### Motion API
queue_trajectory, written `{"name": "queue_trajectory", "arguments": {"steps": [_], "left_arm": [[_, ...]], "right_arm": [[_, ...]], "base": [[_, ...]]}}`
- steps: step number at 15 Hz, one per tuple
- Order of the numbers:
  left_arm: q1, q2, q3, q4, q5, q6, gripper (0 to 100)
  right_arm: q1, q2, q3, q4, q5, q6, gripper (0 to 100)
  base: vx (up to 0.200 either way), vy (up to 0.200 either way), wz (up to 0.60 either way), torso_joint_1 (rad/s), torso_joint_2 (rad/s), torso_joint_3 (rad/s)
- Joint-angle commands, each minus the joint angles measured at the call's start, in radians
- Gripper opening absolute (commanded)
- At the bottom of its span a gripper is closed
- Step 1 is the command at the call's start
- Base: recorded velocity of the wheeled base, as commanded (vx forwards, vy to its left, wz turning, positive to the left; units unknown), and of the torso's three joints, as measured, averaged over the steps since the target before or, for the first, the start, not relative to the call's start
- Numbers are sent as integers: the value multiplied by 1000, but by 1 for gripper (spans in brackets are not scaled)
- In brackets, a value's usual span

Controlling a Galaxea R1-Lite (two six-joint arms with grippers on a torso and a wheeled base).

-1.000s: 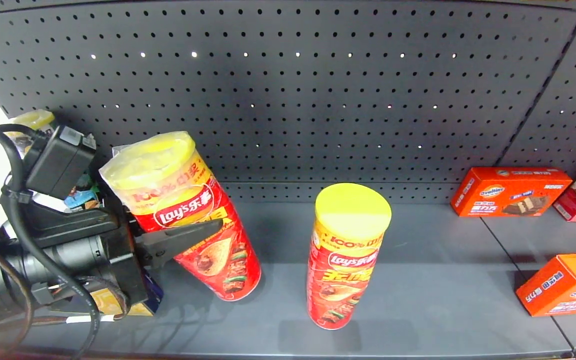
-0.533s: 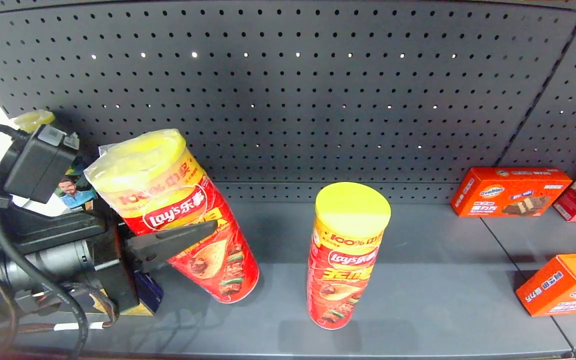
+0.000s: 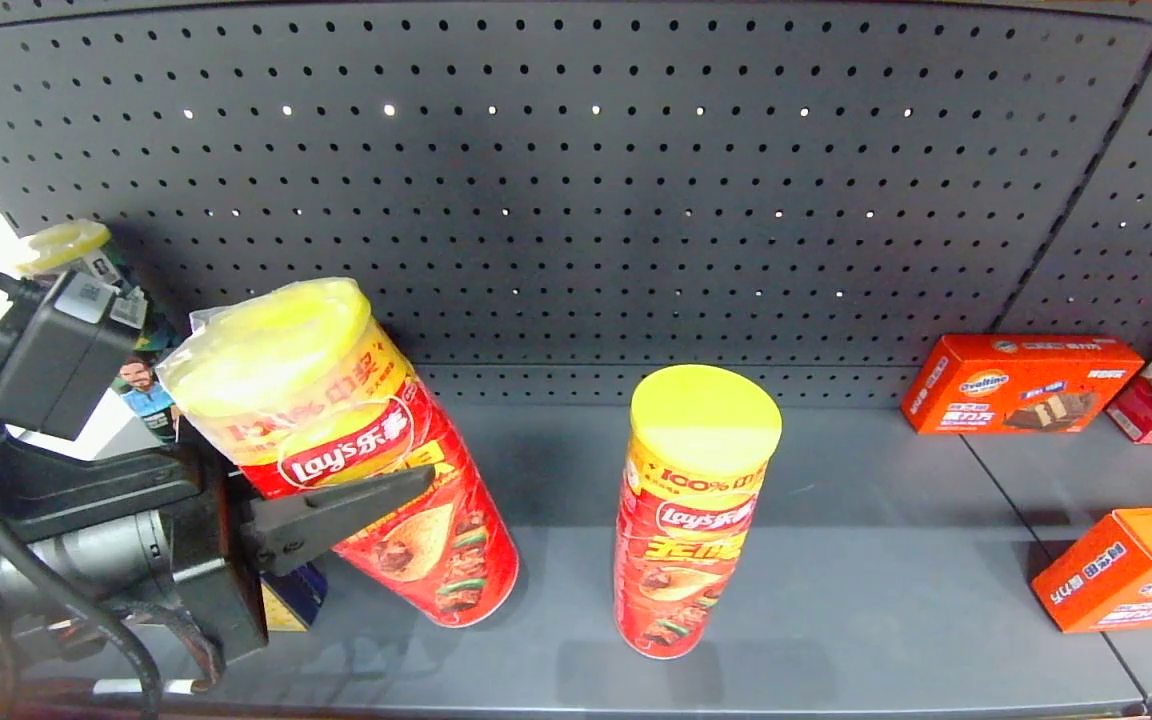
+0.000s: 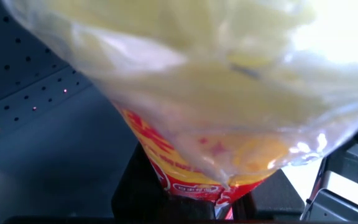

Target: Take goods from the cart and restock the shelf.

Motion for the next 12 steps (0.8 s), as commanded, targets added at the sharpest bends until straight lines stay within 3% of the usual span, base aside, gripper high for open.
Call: {"name": "queue_trajectory", "arguments": {"steps": [1,2,3,5,7,12], "left_arm": [[-2,-1,-4,0,1,0,0],[-2,-1,0,0,1,0,0],[-2,-1,6,0,1,0,0],[-3,-2,5,0,1,0,0],[-6,-1,3,0,-2,0,0],[-22,-13,22,2,-1,0,0]], "right_arm": [[-22,2,-3,8,-252,1,100],[-22,2,3,-10,-389,9,100],[-21,2,13,-27,-423,25,100],[-22,2,26,-64,-136,2,100],[-22,2,22,13,-124,-8,100],[-22,2,26,-6,-151,41,100]], "base": [[0,0,0,0,0,0],[0,0,0,0,0,0],[0,0,0,0,0,0],[0,0,0,0,0,0],[0,0,0,0,0,0],[0,0,0,0,0,0]]}}
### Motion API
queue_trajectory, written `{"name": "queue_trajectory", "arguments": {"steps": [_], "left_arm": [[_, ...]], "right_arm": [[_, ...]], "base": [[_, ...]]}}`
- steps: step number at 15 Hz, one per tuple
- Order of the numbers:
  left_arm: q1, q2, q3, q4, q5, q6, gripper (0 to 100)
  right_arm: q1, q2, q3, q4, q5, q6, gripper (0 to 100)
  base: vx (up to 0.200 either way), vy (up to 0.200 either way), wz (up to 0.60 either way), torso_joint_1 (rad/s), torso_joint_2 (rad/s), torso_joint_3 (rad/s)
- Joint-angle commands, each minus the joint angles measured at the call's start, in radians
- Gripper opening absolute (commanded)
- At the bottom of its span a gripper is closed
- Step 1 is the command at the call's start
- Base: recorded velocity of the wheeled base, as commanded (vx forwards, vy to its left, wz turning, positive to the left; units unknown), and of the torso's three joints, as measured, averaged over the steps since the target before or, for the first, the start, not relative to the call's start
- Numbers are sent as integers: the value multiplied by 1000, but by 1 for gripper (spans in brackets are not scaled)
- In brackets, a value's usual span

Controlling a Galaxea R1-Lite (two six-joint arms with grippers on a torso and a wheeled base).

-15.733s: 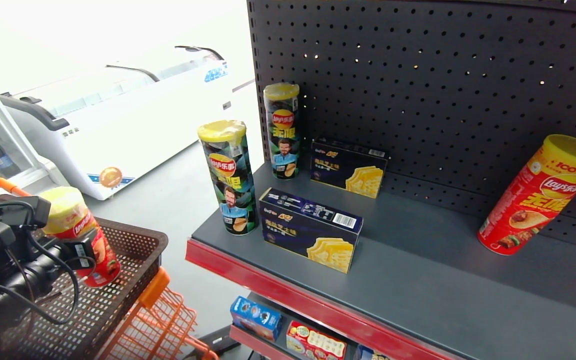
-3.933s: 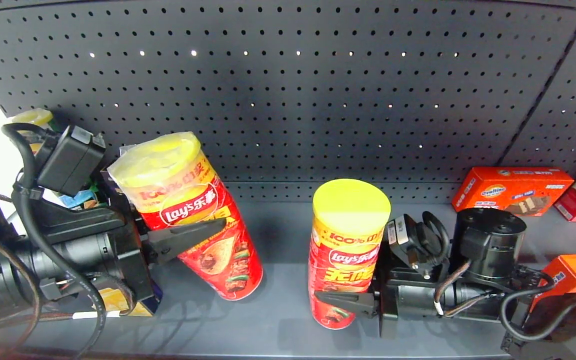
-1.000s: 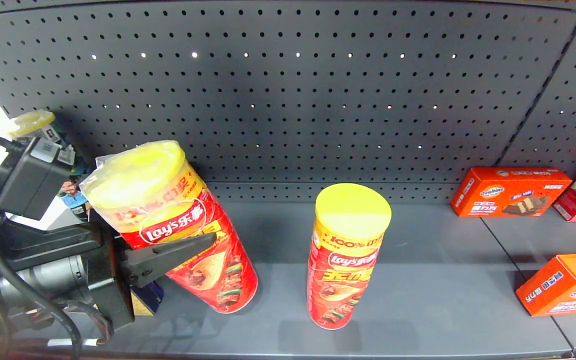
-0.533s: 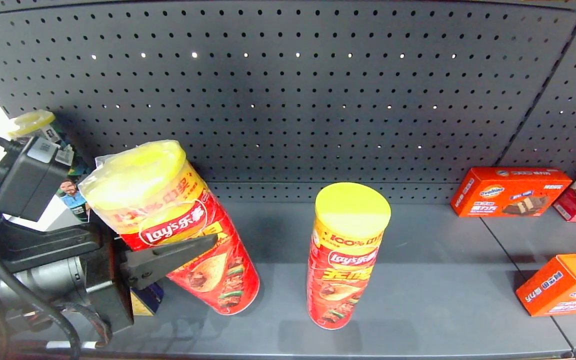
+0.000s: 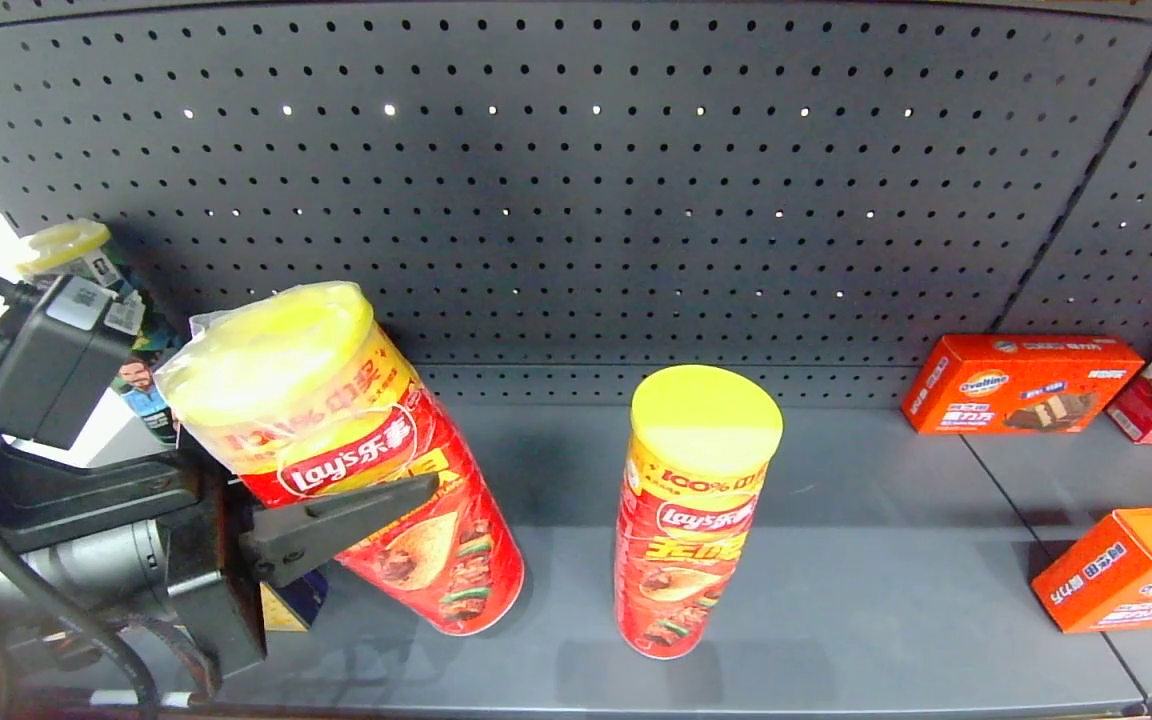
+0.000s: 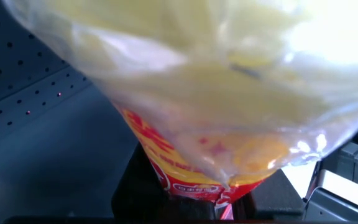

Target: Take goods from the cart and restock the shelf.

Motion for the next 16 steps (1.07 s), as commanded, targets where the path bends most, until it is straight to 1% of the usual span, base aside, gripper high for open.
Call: {"name": "queue_trajectory", "arguments": {"steps": [1,3,7,8,9,10,11,13,16], "left_arm": [[-4,-7,24,-1,0,1,0],[-23,-13,29,-1,2,0,0],[-21,-24,30,-1,3,3,0],[-23,-24,32,-1,3,15,0],[-23,-24,32,-1,3,15,0],[-52,-25,29,2,2,37,0],[-101,-21,26,4,5,38,0],[-109,-16,23,2,5,41,0],[-106,2,-10,10,9,41,0]], "right_arm": [[0,3,2,0,1,0,100],[0,3,2,0,1,0,100],[0,3,2,0,1,0,100],[0,3,2,0,1,0,100],[0,3,2,0,1,0,100],[0,3,2,0,-1,2,100],[0,3,2,0,-1,2,100],[0,3,2,0,-1,2,100],[0,3,2,0,-1,2,100]], "base": [[0,0,0,0,0,0],[0,0,0,0,0,0],[0,0,0,0,0,0],[0,0,0,0,0,0],[0,0,0,0,0,0],[0,0,0,0,0,0],[0,0,0,0,0,0],[0,0,0,0,0,0],[0,0,0,0,0,0]]}}
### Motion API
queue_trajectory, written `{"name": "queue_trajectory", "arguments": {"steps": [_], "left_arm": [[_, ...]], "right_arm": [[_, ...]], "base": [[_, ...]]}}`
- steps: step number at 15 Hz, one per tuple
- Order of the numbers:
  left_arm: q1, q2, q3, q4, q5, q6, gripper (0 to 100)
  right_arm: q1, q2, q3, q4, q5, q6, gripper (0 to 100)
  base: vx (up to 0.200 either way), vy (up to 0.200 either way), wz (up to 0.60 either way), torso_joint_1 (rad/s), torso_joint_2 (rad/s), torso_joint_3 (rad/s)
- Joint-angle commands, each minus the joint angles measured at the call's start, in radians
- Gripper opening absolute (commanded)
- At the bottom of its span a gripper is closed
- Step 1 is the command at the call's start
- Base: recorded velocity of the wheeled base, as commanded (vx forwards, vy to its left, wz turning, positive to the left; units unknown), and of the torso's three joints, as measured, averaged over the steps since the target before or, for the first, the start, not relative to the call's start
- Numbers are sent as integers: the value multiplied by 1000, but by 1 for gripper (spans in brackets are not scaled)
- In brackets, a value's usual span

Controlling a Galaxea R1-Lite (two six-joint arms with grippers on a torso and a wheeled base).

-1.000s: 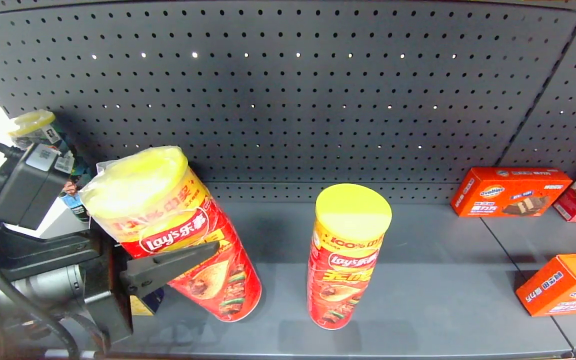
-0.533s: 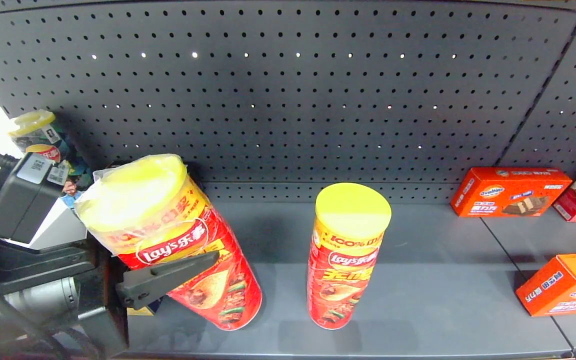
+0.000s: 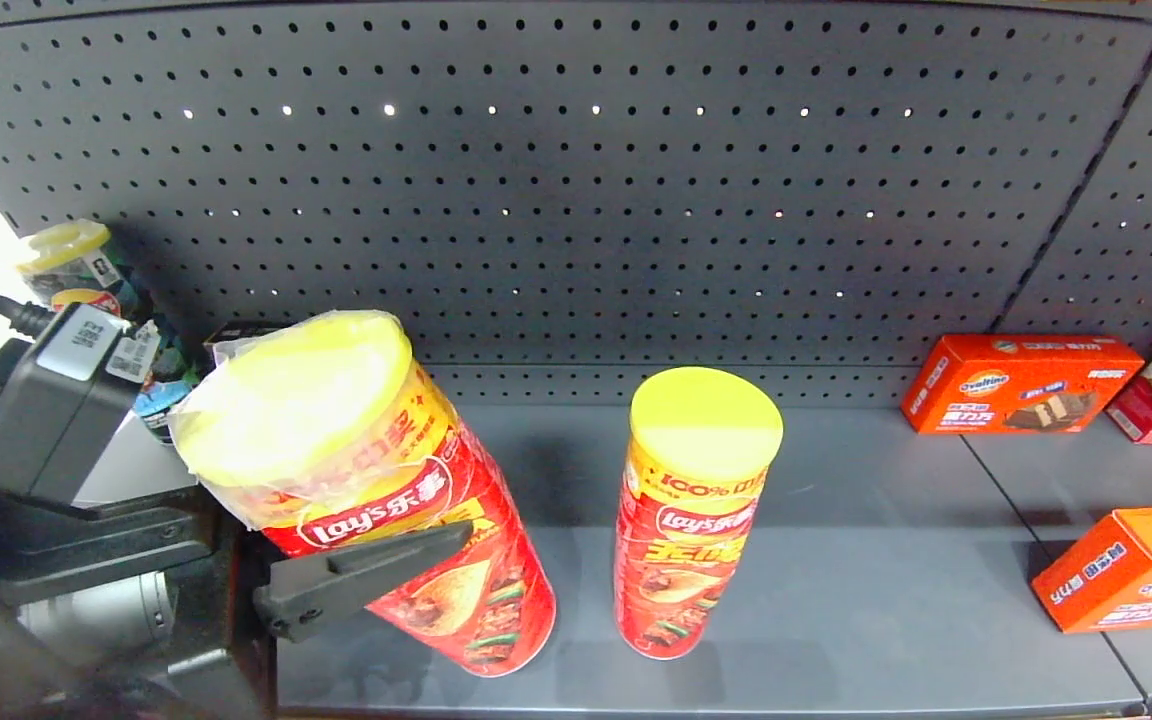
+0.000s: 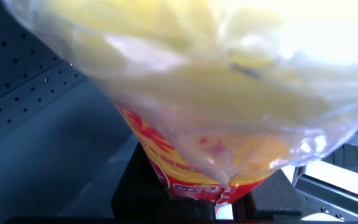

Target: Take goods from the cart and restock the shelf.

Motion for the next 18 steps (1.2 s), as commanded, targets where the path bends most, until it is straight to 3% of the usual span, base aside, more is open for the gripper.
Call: {"name": "queue_trajectory", "arguments": {"steps": [1,3,5,8,11,14,15,18], "left_arm": [[6,18,-20,2,0,-1,0],[20,47,-29,2,9,-5,0],[102,56,-34,1,-14,-4,0],[145,87,-78,-7,-3,-5,0],[145,117,-121,2,-3,-14,0],[153,234,-275,44,2,-14,0],[142,254,-327,84,2,-4,0],[136,308,-431,212,3,81,0]], "right_arm": [[1,2,0,0,0,0,100],[1,2,0,0,0,0,100],[1,2,0,0,0,0,100],[1,2,0,0,0,0,100],[1,2,0,0,0,0,100],[1,2,0,0,0,0,100],[1,2,0,0,0,0,100],[1,2,0,0,0,0,100]], "base": [[0,0,0,0,0,0],[0,0,0,0,0,0],[0,0,0,0,0,0],[0,0,0,0,0,0],[0,0,0,0,0,0],[0,0,0,0,0,0],[0,0,0,0,0,0],[0,0,0,0,0,0]]}}
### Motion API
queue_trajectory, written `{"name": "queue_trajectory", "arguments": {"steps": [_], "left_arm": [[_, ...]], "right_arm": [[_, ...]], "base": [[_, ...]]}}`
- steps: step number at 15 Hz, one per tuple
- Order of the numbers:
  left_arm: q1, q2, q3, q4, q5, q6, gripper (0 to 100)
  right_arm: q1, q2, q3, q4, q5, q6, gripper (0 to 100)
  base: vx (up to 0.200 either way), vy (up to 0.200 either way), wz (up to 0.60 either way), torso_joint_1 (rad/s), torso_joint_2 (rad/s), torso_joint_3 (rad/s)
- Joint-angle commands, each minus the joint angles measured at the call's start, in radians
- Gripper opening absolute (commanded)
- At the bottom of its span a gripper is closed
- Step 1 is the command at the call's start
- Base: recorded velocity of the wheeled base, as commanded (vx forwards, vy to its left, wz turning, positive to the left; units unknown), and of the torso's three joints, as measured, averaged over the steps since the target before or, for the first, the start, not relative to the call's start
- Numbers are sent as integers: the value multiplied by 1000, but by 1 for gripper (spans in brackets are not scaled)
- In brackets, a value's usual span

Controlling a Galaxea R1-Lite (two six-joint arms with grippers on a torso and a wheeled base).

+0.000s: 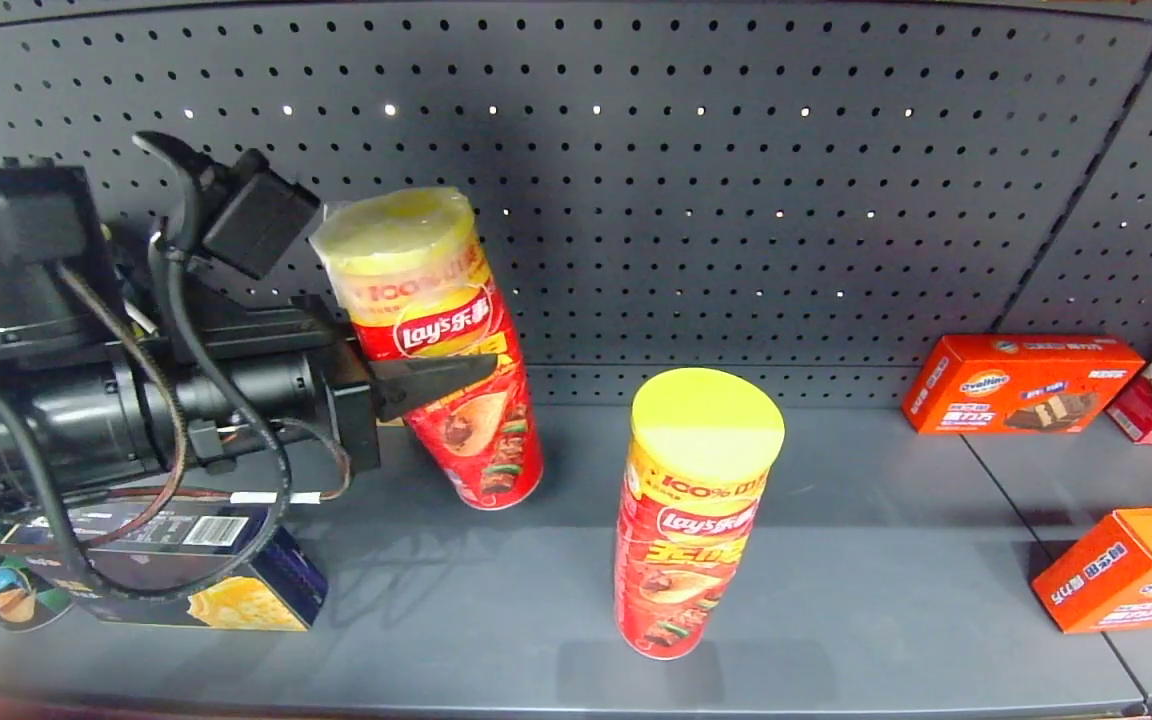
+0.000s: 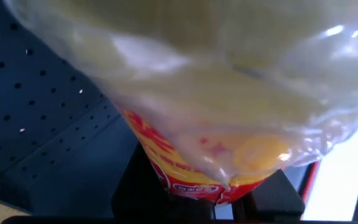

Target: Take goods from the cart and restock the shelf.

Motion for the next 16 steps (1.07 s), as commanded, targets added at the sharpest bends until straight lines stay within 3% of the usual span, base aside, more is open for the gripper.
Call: {"name": "queue_trajectory", "arguments": {"steps": [1,2,6,8,11,14,16], "left_arm": [[-26,62,-75,52,12,27,0],[-48,74,-98,100,43,36,0],[-94,137,-167,114,46,38,0],[-97,165,-221,174,44,38,0],[-95,207,-254,180,49,47,0],[-89,275,-305,172,43,150,0],[-92,307,-329,174,35,161,0]], "right_arm": [[1,2,0,0,0,0,100],[1,2,0,0,0,0,100],[1,2,0,0,0,0,100],[1,2,0,0,0,0,100],[1,2,0,0,0,0,100],[1,2,0,0,0,0,100],[1,2,0,0,0,0,100]], "base": [[0,0,0,0,0,0],[0,0,0,0,0,0],[0,0,0,0,0,0],[0,0,0,0,0,0],[0,0,0,0,0,0],[0,0,0,0,0,0],[0,0,0,0,0,0]]}}
